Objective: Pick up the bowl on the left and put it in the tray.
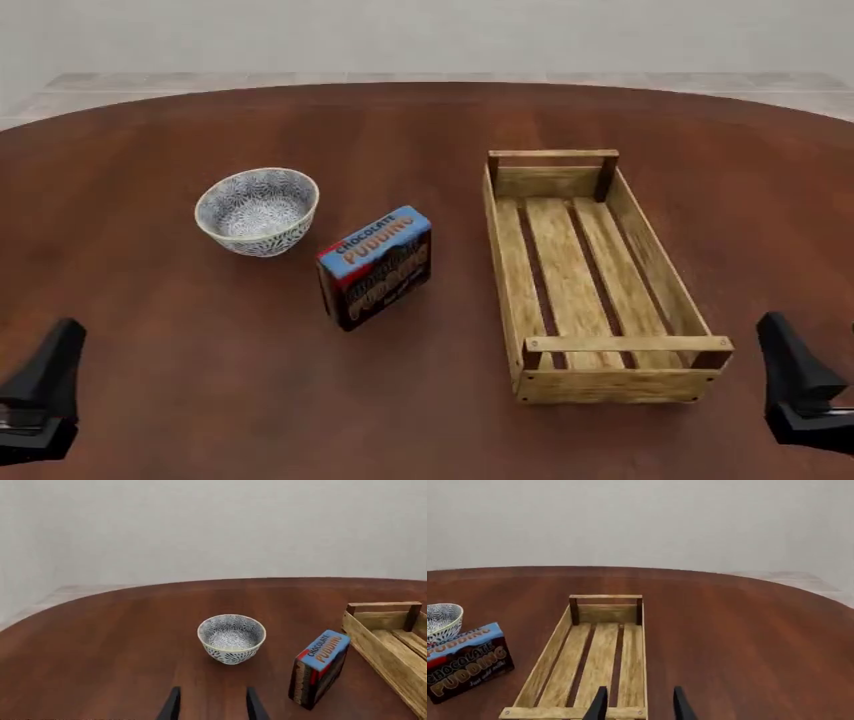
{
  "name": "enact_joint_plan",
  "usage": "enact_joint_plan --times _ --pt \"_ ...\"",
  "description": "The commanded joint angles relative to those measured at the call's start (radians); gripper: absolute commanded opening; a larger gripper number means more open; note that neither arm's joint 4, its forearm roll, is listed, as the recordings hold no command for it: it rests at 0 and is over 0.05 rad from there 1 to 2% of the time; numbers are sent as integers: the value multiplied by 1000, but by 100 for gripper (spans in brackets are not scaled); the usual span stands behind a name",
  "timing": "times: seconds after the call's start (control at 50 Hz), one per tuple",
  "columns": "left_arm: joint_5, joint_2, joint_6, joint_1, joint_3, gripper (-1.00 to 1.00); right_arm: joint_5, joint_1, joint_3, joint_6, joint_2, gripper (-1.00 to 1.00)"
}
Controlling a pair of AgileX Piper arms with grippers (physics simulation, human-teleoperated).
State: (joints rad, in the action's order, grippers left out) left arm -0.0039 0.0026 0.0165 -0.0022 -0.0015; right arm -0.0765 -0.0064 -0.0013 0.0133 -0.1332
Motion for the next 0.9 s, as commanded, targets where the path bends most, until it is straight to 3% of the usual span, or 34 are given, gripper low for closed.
enact_joint_plan --times 0.02,0.06,0.08,0.34,0.44,0.54,0.76,0.9 --pt "0 7 -19 3 -4 100 63 7 -4 9 132 100" --pt "-1 6 -20 4 -3 100 72 4 -1 -22 118 100" --pt "-4 11 -22 4 -1 100 69 5 -3 -2 130 100" --pt "-82 103 -25 -5 1 100 74 5 -3 -10 128 100" --pt "-173 211 -47 -26 1 100 74 5 -3 -12 127 100" --pt "-334 390 -61 -32 -7 100 74 5 -3 -13 126 100" --pt "-278 543 -69 -64 -206 100 73 5 -1 -11 127 100" --pt "-228 609 -12 -66 -315 100 73 5 -2 -12 127 100"
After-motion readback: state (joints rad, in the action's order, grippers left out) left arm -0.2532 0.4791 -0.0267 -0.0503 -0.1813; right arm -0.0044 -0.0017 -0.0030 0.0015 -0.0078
